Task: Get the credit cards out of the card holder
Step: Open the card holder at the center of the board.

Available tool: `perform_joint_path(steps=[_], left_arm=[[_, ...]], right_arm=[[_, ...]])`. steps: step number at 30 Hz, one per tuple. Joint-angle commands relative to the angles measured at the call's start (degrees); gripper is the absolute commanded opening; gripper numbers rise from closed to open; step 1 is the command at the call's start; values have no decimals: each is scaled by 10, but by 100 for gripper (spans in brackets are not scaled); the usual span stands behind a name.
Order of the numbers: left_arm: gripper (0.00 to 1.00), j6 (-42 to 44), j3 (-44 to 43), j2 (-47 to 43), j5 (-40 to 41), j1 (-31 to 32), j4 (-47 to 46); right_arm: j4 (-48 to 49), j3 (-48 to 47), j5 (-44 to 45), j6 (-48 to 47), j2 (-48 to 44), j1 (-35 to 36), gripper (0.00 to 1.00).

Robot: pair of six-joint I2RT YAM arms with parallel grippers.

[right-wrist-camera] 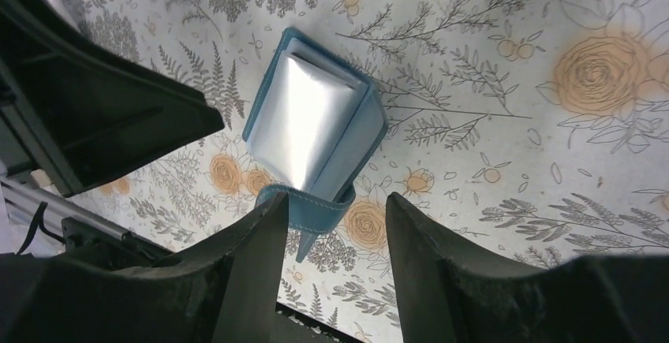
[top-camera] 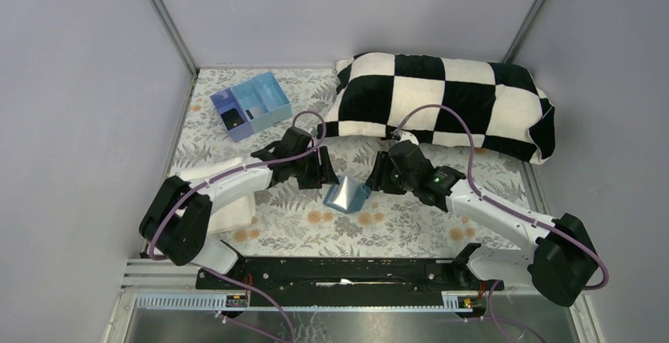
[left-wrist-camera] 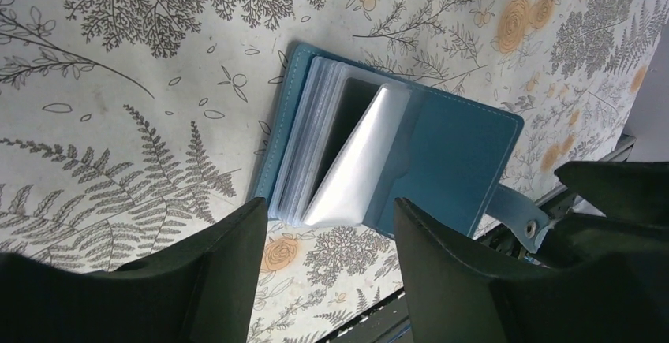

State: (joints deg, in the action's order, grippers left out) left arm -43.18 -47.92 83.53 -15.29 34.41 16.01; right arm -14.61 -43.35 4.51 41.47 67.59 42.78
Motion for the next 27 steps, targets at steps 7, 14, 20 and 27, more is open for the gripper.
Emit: perform_joint_path(steps=[7,14,20,27], left_arm=[[62,-9,-34,62,-31,3,-65],[62,-10,-51,77,-43,8,-73],[62,-3,-60,86,-56,15,-73],[64,-3,-61,88,-34,27,-64]], right_arm=[[30,-36,-33,-3,19,16,55],[50,58,12,3,39,13,53],[36,112,14,5,26,7,53],[-21,71,27,-12,-23,7,54]])
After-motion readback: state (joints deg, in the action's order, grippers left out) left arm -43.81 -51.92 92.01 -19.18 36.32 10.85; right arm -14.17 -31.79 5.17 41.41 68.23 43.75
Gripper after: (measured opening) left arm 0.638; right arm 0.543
